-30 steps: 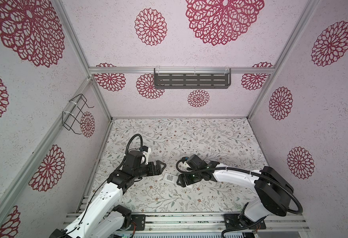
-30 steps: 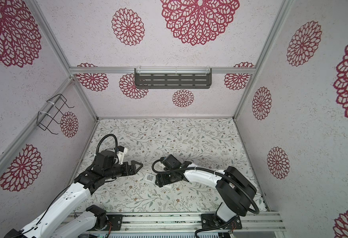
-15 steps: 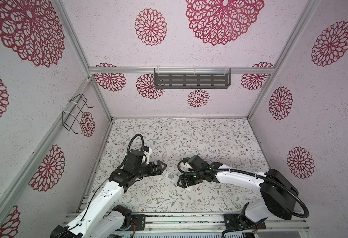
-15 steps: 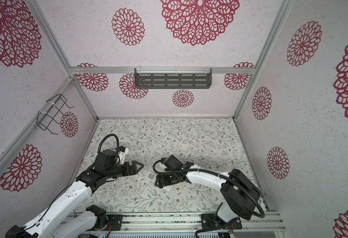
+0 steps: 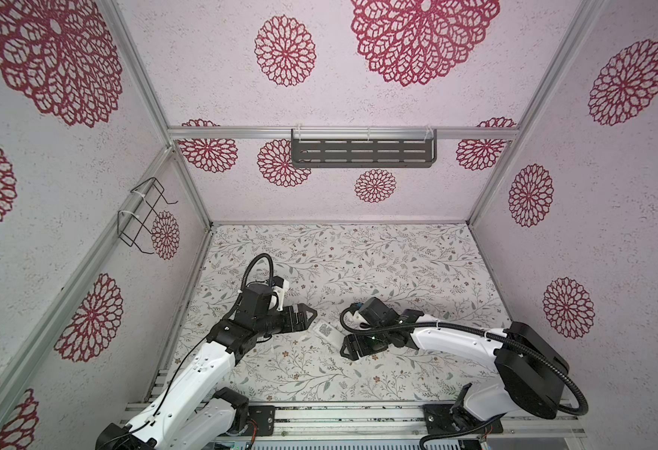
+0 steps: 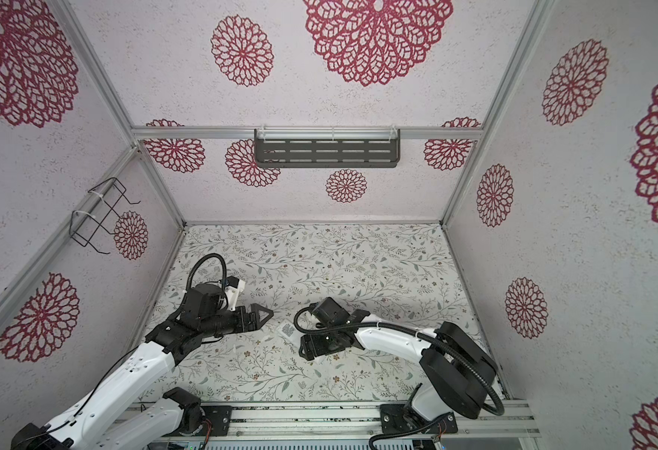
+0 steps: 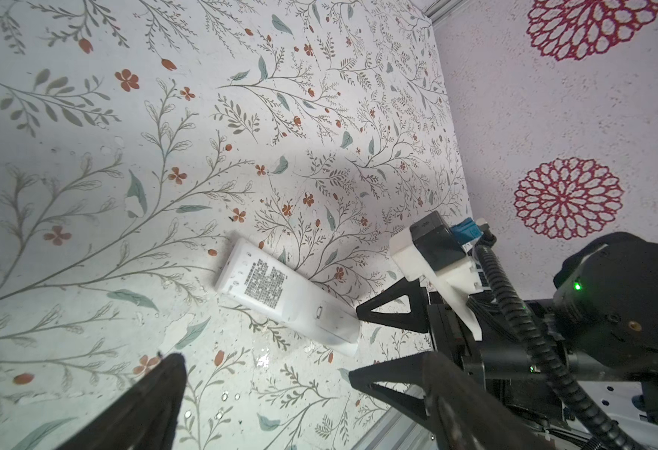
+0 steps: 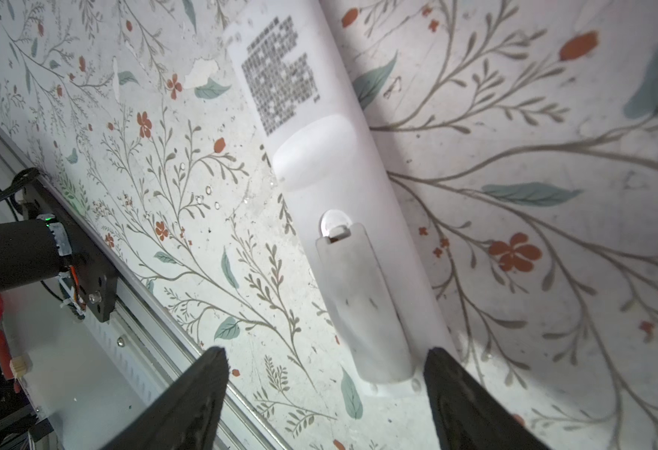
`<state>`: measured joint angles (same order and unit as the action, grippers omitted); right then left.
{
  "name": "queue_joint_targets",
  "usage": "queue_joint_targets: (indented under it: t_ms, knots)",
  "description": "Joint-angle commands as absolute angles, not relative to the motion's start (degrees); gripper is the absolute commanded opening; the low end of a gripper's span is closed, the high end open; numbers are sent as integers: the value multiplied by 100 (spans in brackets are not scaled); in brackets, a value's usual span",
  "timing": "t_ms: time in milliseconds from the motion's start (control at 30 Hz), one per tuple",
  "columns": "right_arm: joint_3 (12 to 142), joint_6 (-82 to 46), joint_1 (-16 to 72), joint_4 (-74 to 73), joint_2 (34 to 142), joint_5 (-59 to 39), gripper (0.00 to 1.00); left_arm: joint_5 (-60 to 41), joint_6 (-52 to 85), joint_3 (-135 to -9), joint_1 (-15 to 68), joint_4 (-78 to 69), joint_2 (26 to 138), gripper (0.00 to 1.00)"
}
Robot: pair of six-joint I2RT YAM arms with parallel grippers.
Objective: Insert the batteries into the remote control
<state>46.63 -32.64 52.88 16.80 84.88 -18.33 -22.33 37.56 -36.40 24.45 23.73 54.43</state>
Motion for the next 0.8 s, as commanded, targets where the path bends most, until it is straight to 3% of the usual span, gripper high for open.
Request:
queue_joint_targets:
  t_ms: [0,500,767]
  knots:
    - [4586,-3384,5344,1538,8383,-2131,82,-2302,3961,-3432,2607,1949,5519,97]
    - [4191,-3778,5348,679,8376,-2751,82,-2454,5522,-2190,3616,-1560,7029,97]
    - [4469,-3687,5359,1308,8337,-1817,81,-2237,5388,-2257,3617,-1271,6901,98]
